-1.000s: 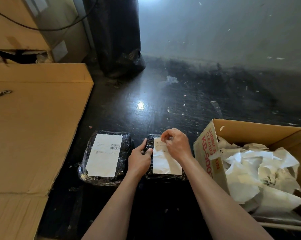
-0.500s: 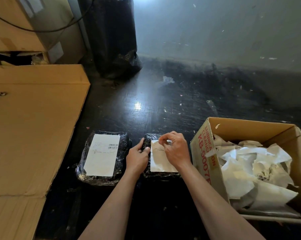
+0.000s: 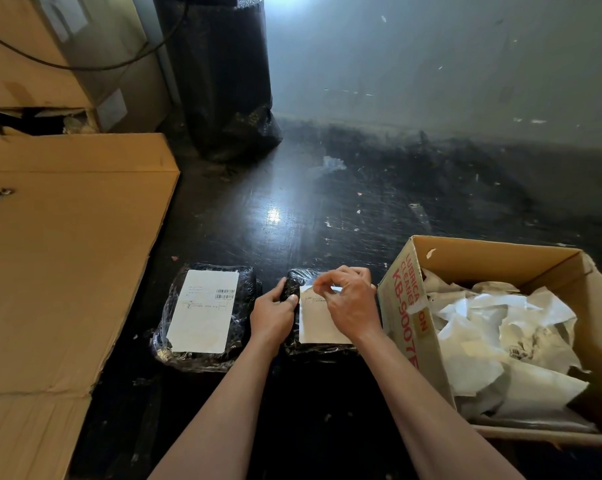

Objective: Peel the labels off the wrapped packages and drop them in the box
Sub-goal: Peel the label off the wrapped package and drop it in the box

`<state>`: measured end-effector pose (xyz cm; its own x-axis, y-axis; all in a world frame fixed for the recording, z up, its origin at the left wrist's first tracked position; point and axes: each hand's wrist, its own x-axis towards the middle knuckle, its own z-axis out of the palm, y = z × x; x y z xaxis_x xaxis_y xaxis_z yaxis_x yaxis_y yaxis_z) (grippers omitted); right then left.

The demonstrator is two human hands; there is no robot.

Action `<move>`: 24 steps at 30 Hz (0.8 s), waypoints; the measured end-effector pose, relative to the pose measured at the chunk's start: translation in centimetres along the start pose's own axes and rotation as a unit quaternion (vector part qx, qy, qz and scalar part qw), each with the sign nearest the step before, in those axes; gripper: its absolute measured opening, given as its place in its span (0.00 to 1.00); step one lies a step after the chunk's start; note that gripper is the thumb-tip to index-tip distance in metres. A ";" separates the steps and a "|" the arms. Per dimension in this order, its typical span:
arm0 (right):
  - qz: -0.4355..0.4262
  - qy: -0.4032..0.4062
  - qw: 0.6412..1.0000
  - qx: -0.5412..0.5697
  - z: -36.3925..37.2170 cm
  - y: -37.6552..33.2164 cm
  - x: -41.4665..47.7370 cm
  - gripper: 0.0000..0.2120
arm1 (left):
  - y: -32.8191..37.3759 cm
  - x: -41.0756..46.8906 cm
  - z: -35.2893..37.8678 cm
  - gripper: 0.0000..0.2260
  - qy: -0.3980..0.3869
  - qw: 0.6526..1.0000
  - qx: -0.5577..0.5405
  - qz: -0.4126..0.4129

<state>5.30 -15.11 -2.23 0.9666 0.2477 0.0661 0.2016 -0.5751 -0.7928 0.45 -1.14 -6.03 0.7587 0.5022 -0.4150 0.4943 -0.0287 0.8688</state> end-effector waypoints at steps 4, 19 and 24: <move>0.015 0.014 1.000 0.020 -0.4 -0.2 -0.4 0.17 | 0.0 0.0 0.1 0.23 0.001 1.000 -0.003 -0.010; 0.011 0.021 0.999 0.024 -1.7 -1.3 -1.8 0.15 | -0.3 0.3 0.4 0.23 0.016 1.000 0.004 -0.023; 0.013 0.018 0.999 0.028 -1.8 -1.7 -1.8 0.15 | -0.4 0.5 0.3 0.23 0.019 0.999 -0.002 -0.029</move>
<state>3.48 -16.01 0.04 0.9767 0.2042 0.0658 0.1678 -0.5358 -0.8275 0.72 -1.13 -6.67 0.7116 0.5357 -0.4546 0.5353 0.0057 0.8446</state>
